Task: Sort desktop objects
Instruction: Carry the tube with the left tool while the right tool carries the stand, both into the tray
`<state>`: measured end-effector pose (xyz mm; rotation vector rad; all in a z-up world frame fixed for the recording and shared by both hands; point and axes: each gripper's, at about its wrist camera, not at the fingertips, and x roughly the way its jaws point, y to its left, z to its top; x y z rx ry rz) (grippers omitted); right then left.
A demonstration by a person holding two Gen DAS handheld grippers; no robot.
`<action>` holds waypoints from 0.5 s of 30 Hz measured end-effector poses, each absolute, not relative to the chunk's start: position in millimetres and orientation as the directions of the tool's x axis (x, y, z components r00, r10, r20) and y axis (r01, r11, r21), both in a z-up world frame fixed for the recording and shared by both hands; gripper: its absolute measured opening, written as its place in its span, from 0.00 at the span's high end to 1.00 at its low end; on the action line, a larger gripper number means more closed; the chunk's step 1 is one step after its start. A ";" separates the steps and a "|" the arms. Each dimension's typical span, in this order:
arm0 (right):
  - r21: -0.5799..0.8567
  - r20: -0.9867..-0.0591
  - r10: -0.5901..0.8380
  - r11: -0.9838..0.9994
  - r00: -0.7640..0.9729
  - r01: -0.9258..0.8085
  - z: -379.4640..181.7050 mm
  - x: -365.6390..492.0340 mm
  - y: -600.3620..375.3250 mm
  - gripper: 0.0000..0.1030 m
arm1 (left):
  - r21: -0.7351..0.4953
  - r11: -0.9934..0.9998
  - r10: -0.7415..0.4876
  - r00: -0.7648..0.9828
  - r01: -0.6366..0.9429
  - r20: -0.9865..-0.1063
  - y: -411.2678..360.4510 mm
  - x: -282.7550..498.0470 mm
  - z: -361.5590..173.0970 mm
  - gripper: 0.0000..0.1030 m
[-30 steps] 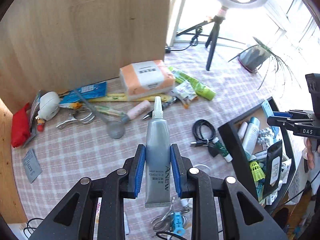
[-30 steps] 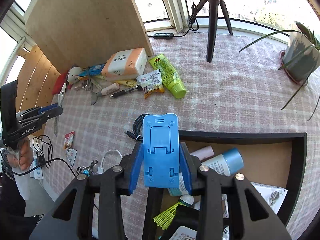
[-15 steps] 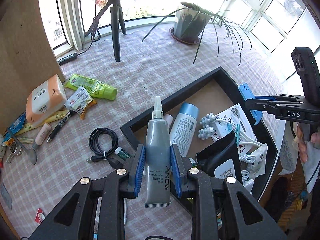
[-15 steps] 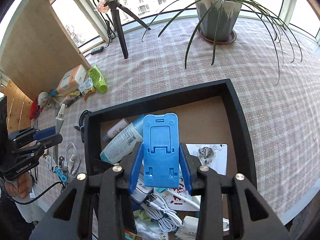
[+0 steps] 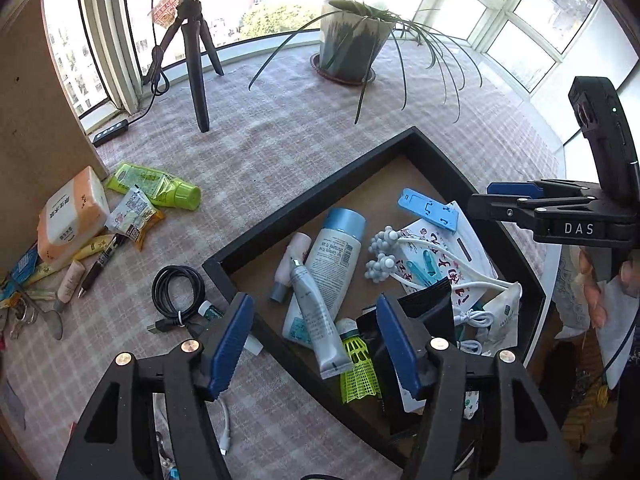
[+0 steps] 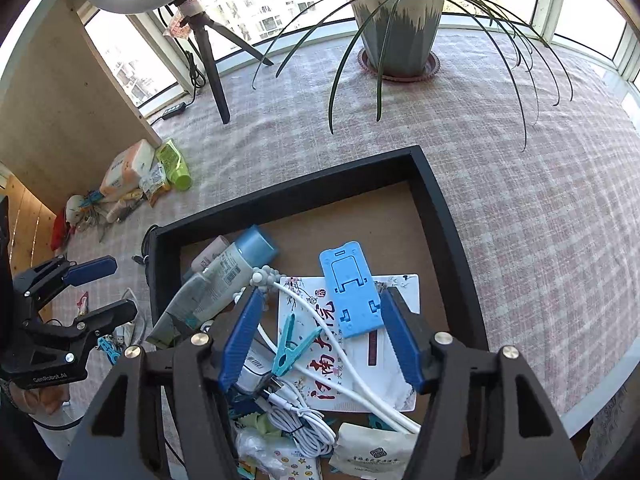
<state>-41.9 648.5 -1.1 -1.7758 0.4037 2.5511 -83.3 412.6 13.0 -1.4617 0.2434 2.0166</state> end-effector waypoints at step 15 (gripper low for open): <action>0.291 -0.889 -0.305 -0.952 -0.341 0.095 22.1 -80.8 539.6 0.41 | -0.190 -0.908 0.320 -0.325 -0.373 -0.890 263.3 -100.9 60.5 0.41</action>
